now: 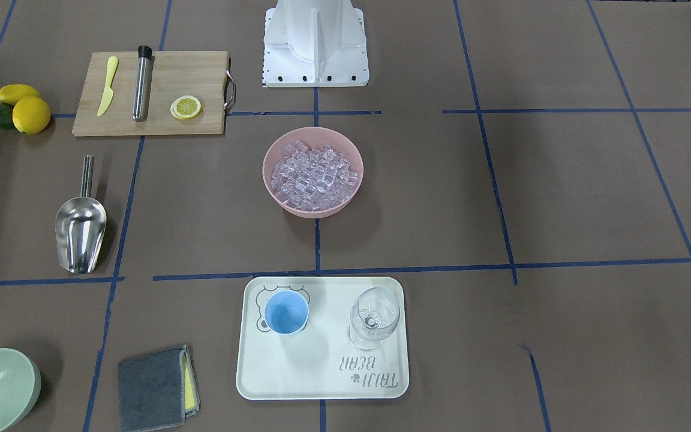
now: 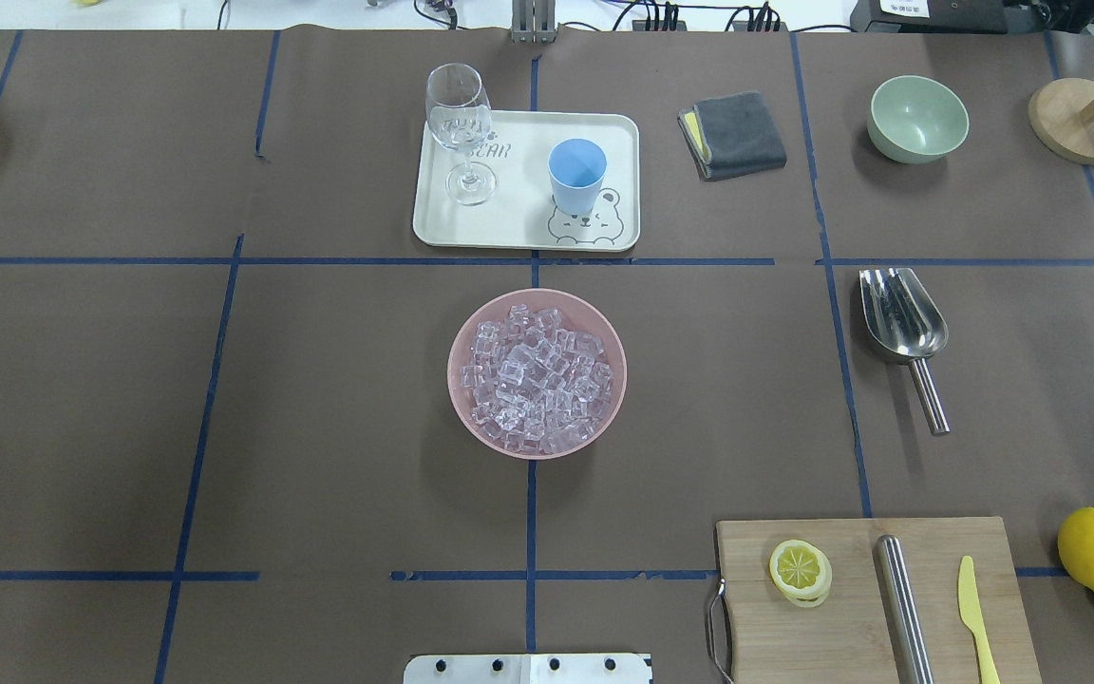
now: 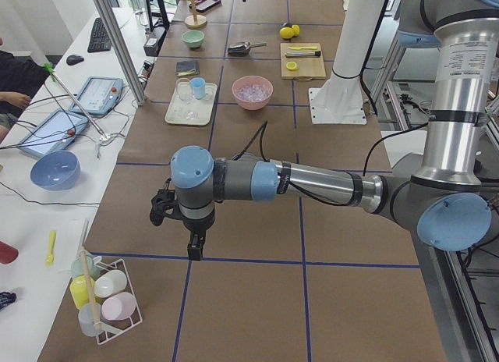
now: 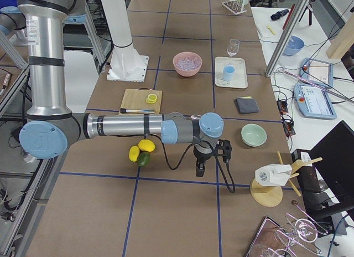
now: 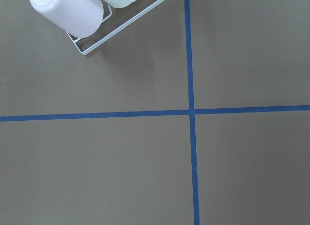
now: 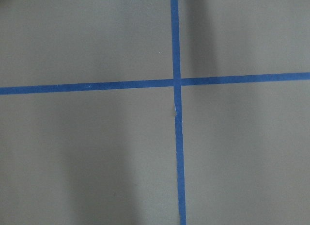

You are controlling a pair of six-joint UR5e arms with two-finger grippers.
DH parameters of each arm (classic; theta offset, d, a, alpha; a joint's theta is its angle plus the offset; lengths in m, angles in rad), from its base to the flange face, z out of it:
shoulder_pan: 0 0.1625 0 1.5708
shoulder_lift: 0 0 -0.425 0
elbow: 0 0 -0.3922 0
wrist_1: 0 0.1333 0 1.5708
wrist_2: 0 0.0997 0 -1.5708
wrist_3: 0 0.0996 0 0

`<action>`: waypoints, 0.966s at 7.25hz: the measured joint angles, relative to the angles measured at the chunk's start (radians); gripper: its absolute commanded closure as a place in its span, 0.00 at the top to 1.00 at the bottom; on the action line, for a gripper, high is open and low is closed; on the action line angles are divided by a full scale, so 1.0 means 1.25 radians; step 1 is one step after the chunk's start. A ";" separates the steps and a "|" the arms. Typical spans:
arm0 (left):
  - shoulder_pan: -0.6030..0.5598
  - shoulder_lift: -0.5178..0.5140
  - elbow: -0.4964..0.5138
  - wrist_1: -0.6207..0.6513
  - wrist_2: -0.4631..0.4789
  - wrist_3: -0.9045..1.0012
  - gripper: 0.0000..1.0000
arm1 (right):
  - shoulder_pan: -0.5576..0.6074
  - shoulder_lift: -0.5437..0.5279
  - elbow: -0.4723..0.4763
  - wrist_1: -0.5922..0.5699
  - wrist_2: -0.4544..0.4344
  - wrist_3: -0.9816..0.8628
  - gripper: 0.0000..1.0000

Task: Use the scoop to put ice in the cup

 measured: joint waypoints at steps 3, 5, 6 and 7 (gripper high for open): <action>0.015 0.005 -0.003 -0.012 -0.007 0.022 1.00 | -0.003 0.000 0.000 0.014 -0.011 0.004 1.00; 0.030 0.007 -0.007 -0.016 -0.009 0.026 1.00 | -0.013 -0.002 -0.004 0.044 -0.010 0.005 1.00; 0.044 0.007 -0.011 -0.023 -0.011 0.027 1.00 | -0.030 -0.002 -0.006 0.053 -0.008 0.005 1.00; 0.073 0.007 -0.019 -0.035 -0.012 0.027 1.00 | -0.053 -0.001 -0.004 0.058 -0.006 0.005 1.00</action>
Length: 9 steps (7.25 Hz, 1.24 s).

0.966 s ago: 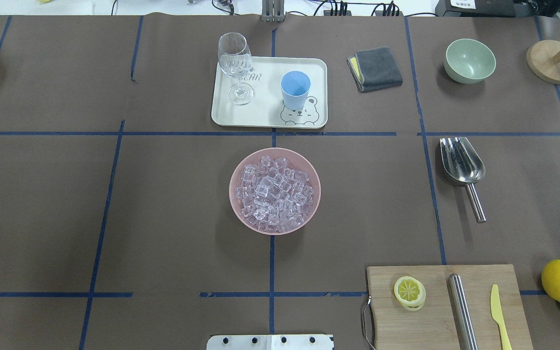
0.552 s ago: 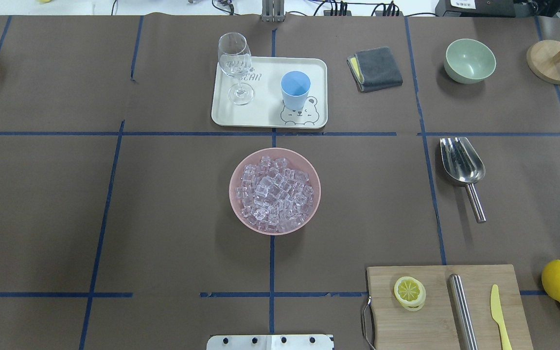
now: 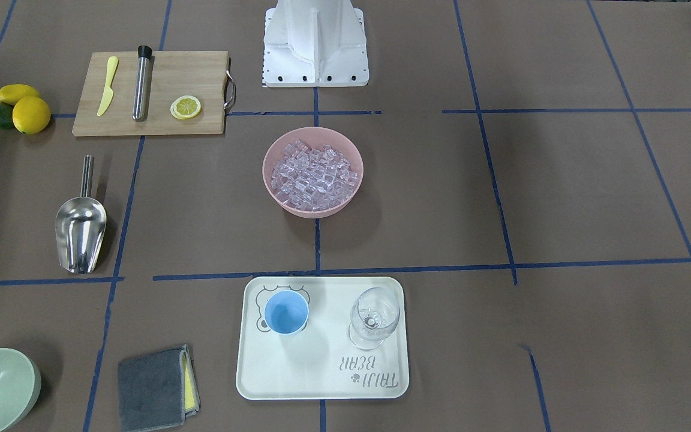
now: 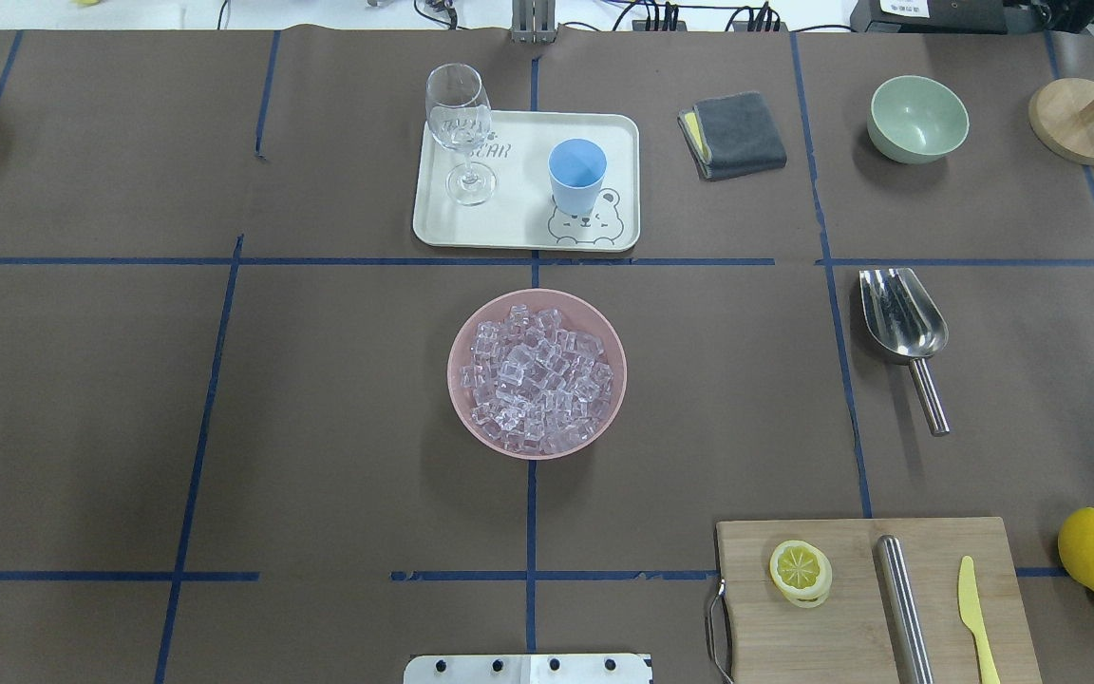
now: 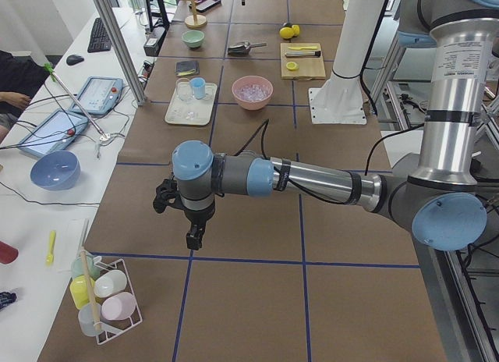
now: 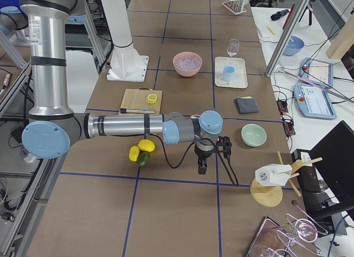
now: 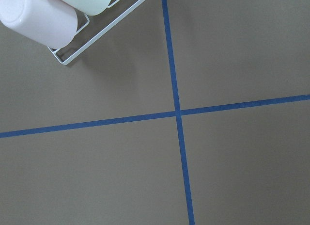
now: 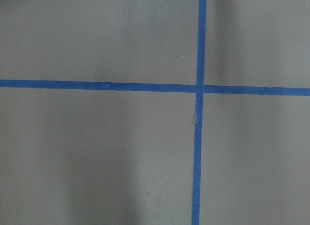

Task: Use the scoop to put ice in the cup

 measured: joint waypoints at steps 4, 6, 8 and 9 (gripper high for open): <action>0.177 -0.008 -0.049 -0.126 -0.051 -0.001 1.00 | -0.051 0.006 0.061 0.003 0.008 0.019 1.00; 0.311 -0.016 -0.046 -0.307 -0.067 -0.008 1.00 | -0.064 0.004 0.107 0.003 0.045 0.064 1.00; 0.429 -0.083 -0.020 -0.437 -0.067 -0.010 1.00 | -0.095 0.000 0.144 0.004 0.065 0.080 1.00; 0.488 -0.130 -0.011 -0.460 -0.062 -0.010 1.00 | -0.117 -0.001 0.160 0.005 0.066 0.087 1.00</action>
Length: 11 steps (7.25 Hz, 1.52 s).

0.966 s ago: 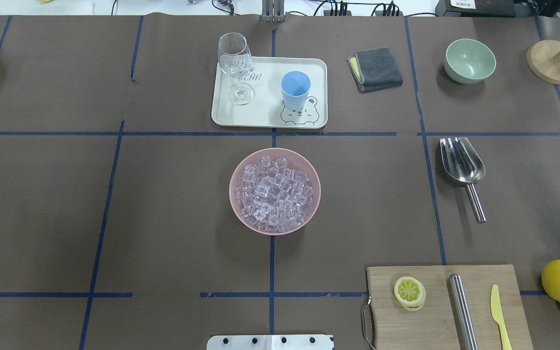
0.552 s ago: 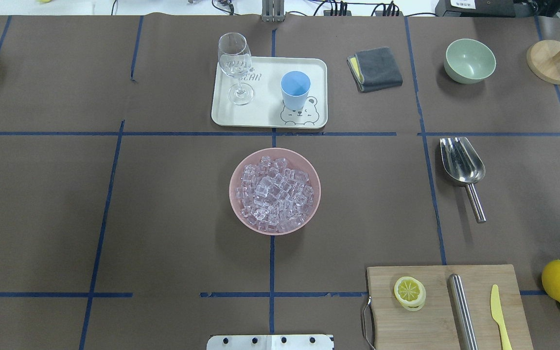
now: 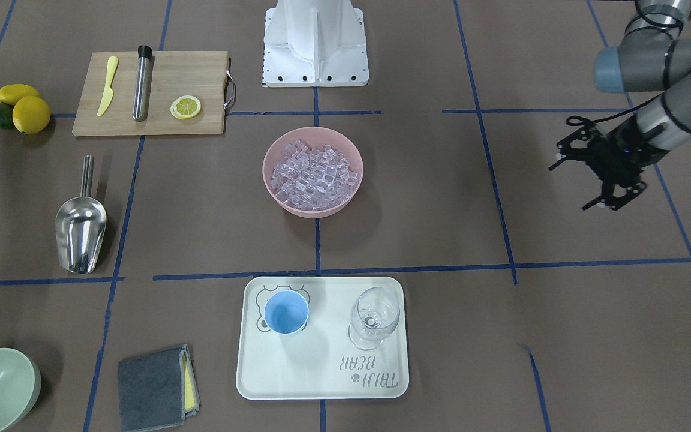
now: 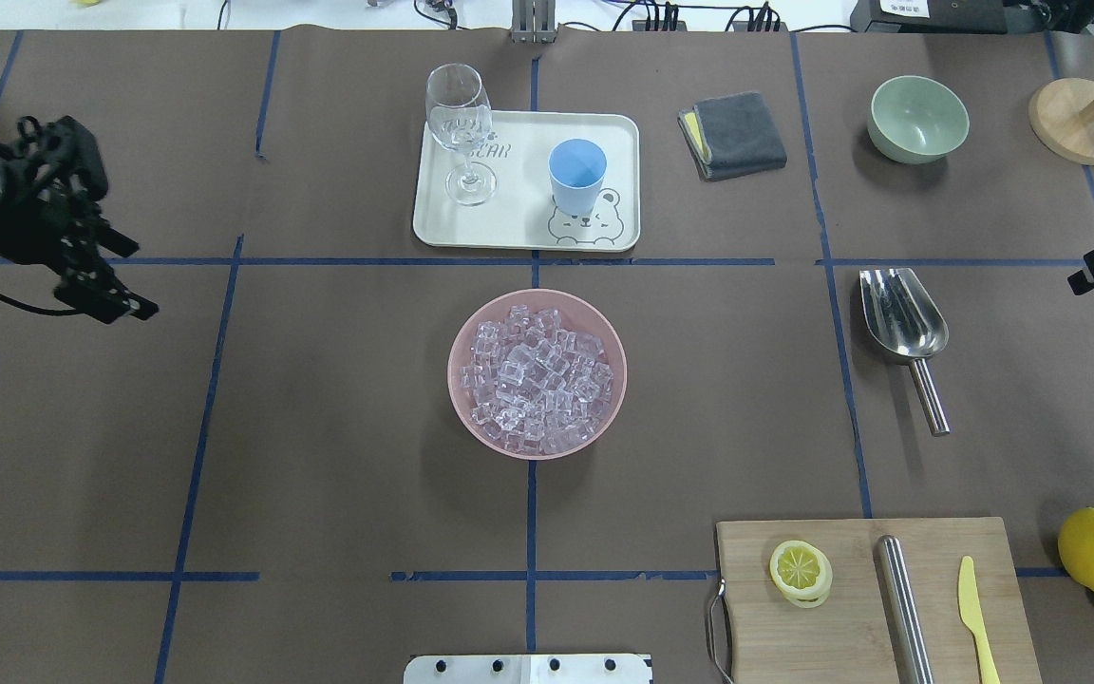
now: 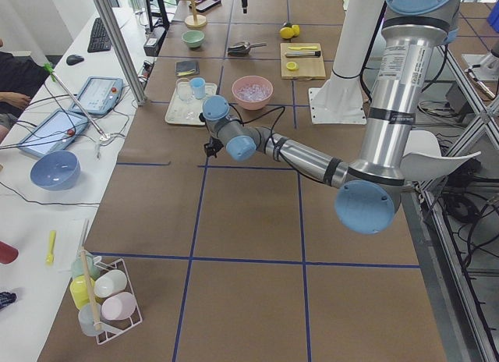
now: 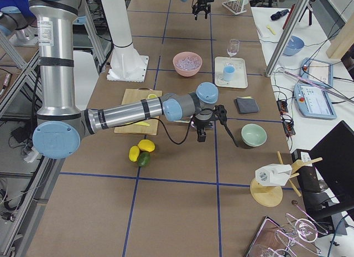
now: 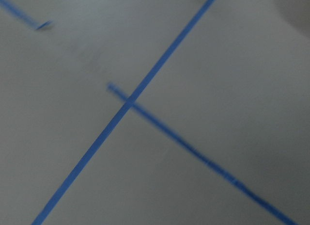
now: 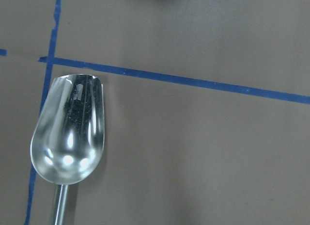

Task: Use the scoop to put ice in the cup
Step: 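Move the left gripper beside the pink bowl while the right reaches the scoop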

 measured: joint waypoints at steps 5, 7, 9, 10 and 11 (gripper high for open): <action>0.241 -0.159 0.063 -0.086 0.122 0.003 1.00 | -0.093 -0.062 0.109 0.078 -0.032 0.173 0.99; 0.276 -0.176 0.099 -0.140 0.149 0.004 1.00 | -0.210 -0.086 0.116 0.210 -0.152 0.381 0.99; 0.282 -0.176 0.104 -0.149 0.154 0.003 1.00 | -0.309 -0.111 0.153 0.243 -0.267 0.504 0.99; 0.282 -0.177 0.103 -0.150 0.166 0.003 1.00 | -0.364 -0.122 0.173 0.246 -0.339 0.558 0.98; 0.283 -0.177 0.101 -0.151 0.192 0.002 1.00 | -0.411 -0.128 0.185 0.248 -0.401 0.601 0.96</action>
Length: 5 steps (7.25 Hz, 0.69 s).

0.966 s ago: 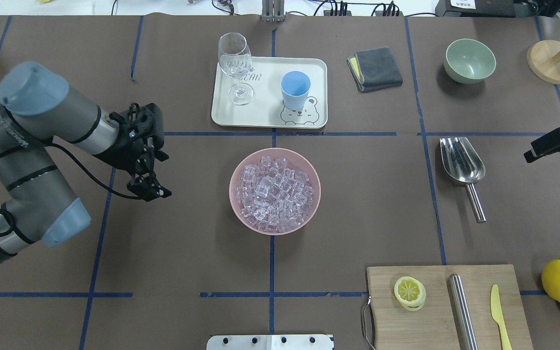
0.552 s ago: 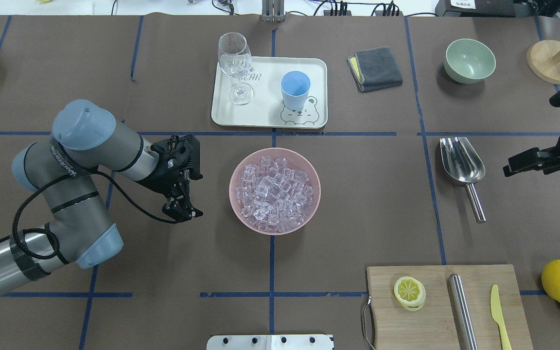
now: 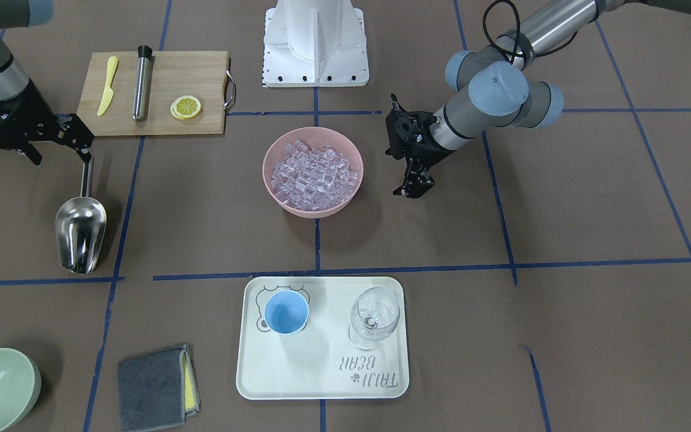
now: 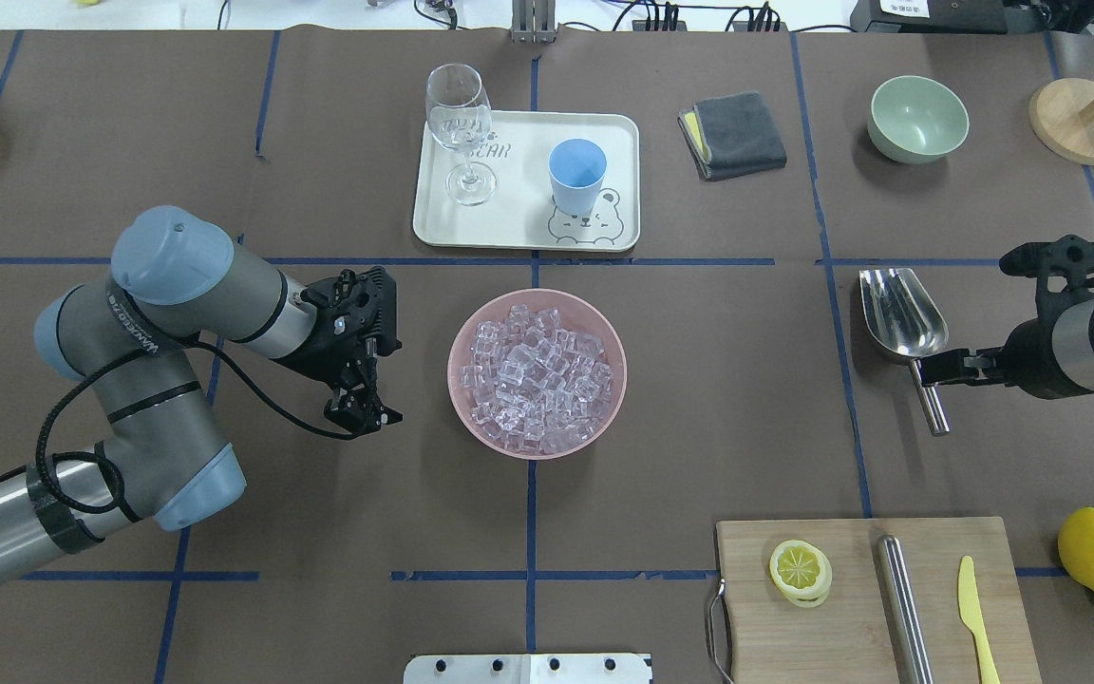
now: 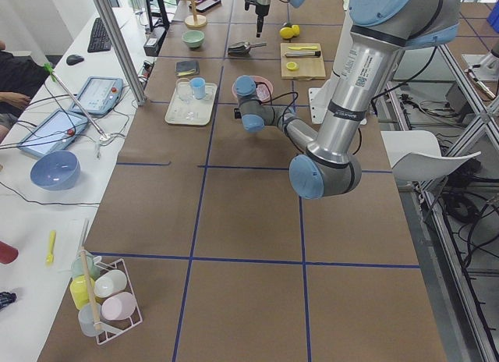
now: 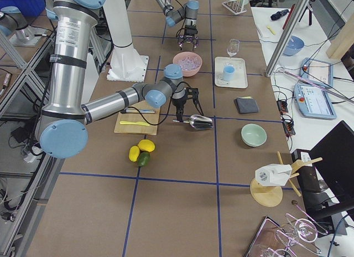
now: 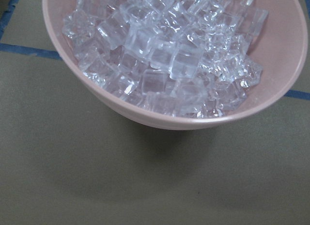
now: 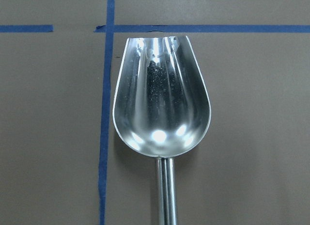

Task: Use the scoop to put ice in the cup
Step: 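Move the left gripper beside the pink bowl while the right reaches the scoop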

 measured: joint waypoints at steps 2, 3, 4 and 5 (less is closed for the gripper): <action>0.000 -0.001 -0.004 0.000 0.029 -0.001 1.00 | -0.068 -0.008 0.005 0.010 -0.085 0.084 0.97; 0.000 -0.001 -0.005 0.000 0.031 0.000 1.00 | -0.086 -0.017 0.005 0.025 -0.106 0.114 0.99; 0.000 -0.001 -0.006 0.000 0.031 0.000 1.00 | -0.105 -0.023 0.000 0.039 -0.127 0.138 1.00; 0.000 -0.001 -0.006 0.000 0.030 0.000 1.00 | -0.127 -0.027 -0.012 0.052 -0.152 0.157 1.00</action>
